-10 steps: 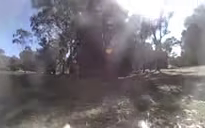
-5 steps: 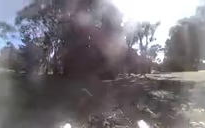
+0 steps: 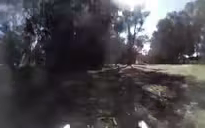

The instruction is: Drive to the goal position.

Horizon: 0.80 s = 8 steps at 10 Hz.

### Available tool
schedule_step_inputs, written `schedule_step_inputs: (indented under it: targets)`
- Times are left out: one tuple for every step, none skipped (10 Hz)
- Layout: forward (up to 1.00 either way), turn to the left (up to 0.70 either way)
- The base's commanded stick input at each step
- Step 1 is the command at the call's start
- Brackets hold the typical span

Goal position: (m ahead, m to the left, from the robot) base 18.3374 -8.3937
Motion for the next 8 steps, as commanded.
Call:
schedule_step_inputs:
  targets:
    - [1.0, -0.27]
    - [1.0, -0.27]
    - [1.0, -0.27]
    - [1.0, -0.27]
    - [1.0, -0.27]
    - [1.0, -0.27]
    - [1.0, -0.27]
    - [1.0, -0.27]
